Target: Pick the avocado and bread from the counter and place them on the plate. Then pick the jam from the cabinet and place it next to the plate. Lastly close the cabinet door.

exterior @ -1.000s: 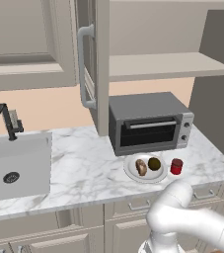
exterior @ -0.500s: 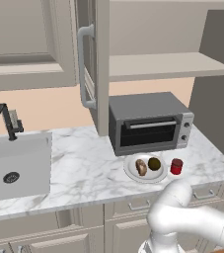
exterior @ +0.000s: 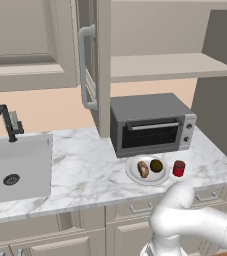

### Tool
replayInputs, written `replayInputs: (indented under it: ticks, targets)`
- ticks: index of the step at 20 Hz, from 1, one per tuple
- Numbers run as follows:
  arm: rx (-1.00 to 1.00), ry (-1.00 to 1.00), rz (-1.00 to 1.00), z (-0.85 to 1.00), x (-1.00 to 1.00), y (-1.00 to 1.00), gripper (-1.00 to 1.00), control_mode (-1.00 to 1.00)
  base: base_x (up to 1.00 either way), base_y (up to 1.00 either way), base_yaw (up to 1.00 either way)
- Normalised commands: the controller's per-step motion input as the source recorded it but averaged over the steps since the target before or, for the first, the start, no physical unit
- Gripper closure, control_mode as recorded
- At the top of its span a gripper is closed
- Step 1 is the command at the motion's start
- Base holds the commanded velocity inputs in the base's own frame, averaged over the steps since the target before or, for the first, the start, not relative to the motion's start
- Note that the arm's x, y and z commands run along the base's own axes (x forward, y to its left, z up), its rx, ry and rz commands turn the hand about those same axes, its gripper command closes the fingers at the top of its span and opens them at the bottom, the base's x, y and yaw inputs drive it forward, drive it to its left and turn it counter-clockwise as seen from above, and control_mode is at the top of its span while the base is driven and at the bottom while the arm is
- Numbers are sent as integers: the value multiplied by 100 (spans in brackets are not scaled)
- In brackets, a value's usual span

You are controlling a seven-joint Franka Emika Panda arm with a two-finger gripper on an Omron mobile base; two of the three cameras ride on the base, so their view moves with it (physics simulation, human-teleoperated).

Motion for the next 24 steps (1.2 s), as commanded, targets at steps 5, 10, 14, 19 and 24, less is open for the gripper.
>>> replayInputs:
  ticks: [5, 10, 14, 19, 24]
  targets:
    - [-7, 17, 0, 30, -2, 29, -100, -100, 0, 0, 0]
    - [-10, 17, 0, 43, -1, 36, -100, -100, 0, 0, 0]
    - [-14, 19, 0, 46, 0, 49, -100, -100, 0, 0, 0]
    - [-18, 15, 0, 33, 0, 58, -100, -100, 0, 0, 0]
    - [-19, 9, 0, 22, 0, 68, -100, -100, 0, 0, 0]
